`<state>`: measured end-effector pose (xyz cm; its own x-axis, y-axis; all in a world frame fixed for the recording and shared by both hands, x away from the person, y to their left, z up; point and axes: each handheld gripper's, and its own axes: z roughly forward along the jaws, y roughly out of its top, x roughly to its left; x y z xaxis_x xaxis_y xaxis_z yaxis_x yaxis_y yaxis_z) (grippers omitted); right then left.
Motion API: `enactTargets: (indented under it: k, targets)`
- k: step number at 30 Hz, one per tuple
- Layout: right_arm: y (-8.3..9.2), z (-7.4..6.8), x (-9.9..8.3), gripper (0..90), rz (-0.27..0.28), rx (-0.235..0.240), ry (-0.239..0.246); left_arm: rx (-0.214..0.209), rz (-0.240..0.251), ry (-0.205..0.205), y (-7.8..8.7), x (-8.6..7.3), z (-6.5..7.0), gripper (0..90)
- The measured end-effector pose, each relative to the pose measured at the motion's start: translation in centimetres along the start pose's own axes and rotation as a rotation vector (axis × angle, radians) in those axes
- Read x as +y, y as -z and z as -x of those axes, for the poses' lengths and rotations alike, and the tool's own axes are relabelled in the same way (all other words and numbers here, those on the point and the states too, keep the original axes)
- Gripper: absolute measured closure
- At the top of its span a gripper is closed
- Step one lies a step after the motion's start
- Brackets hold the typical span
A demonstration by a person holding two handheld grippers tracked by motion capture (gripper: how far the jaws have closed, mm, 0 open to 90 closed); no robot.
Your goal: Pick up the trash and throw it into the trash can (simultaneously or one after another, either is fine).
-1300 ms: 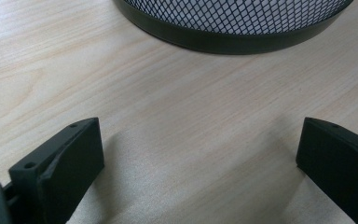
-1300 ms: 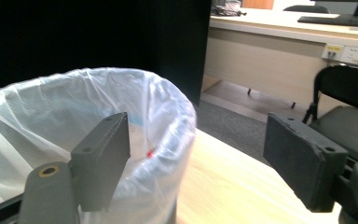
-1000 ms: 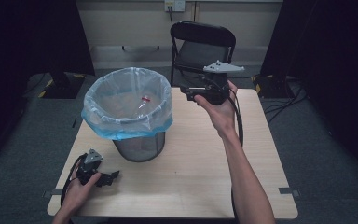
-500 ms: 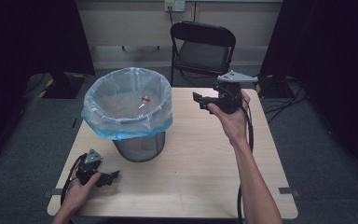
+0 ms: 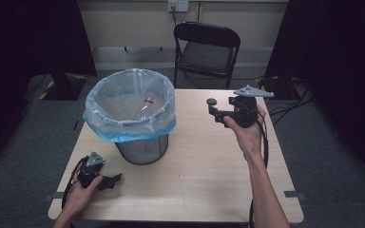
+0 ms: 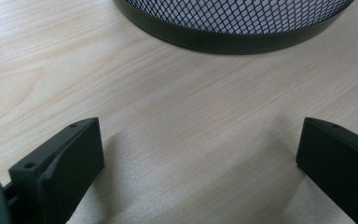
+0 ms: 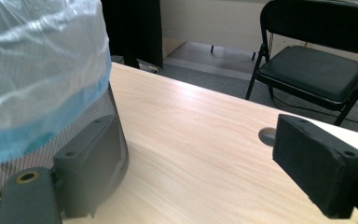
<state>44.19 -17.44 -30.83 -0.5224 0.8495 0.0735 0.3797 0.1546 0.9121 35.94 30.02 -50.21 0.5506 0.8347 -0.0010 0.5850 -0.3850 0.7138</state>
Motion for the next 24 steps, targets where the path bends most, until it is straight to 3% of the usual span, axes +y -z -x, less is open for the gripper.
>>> enactTargets:
  k: [11,24]
  targets:
    - [0.6,0.7,-3.4,14.2,-0.056,-0.05,0.022,0.002,-0.003,-0.003,0.0,0.0,0.0,0.2]
    - [0.7,2.0,-8.5,14.2,-0.136,-0.095,-0.001,0.004,-0.002,-0.002,0.0,0.0,0.0,0.2]
